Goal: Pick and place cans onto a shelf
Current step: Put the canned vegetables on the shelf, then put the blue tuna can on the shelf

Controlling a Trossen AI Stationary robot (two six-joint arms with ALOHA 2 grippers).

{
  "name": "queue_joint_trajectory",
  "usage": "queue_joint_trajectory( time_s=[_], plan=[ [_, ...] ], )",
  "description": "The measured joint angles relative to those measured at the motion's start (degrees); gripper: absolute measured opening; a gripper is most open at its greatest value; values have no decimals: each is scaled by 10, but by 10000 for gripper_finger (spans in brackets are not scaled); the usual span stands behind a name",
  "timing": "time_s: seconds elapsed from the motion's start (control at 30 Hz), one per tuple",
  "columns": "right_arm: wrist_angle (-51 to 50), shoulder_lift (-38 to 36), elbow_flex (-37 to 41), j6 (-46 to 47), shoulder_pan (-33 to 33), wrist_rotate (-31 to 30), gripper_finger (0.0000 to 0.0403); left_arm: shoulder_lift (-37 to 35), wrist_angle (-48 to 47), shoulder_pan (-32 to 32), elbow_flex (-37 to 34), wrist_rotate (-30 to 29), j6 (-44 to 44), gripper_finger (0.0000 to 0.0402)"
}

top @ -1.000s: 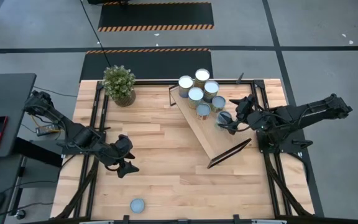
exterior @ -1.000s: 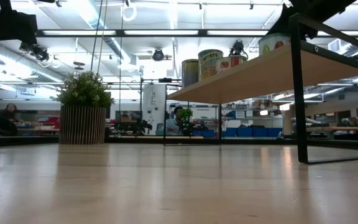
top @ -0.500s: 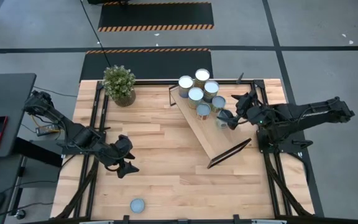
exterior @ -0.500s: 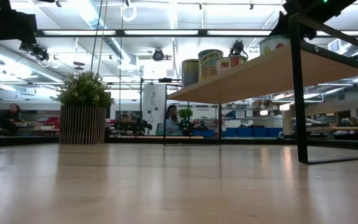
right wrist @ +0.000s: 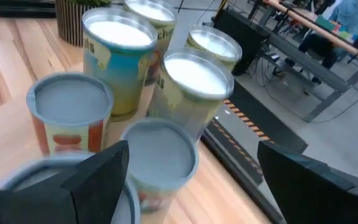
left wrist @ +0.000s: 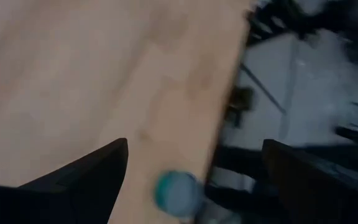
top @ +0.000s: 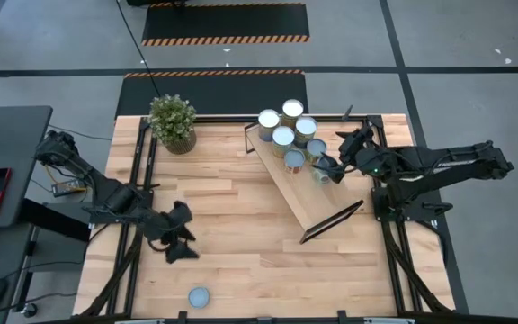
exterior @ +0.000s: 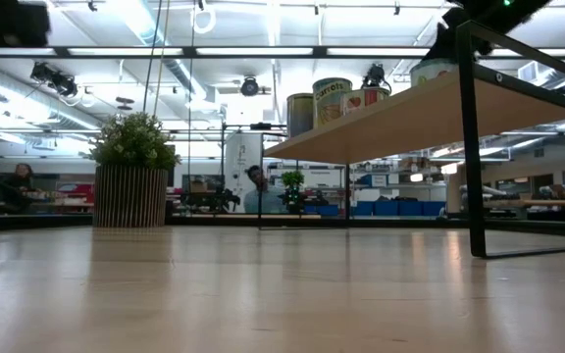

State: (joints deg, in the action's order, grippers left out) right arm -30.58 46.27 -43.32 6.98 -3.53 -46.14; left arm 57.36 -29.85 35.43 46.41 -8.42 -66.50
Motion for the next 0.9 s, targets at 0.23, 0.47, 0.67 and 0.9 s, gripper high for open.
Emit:
queue_joint_trajectory(
  time_s=[0.23,0.47,0.67,0.9],
  plan=[
    [8,44,-110,-62,-31,7,363,38,36,96,1,37,-4,375],
    [2,147,-198,-78,-98,-18,363,152,34,170,2,36,-4,375],
    [4,226,-259,-67,-133,-19,363,257,5,202,44,34,10,375],
    [5,280,-317,-32,-152,-24,363,385,-141,219,155,-11,89,375]
  ],
)
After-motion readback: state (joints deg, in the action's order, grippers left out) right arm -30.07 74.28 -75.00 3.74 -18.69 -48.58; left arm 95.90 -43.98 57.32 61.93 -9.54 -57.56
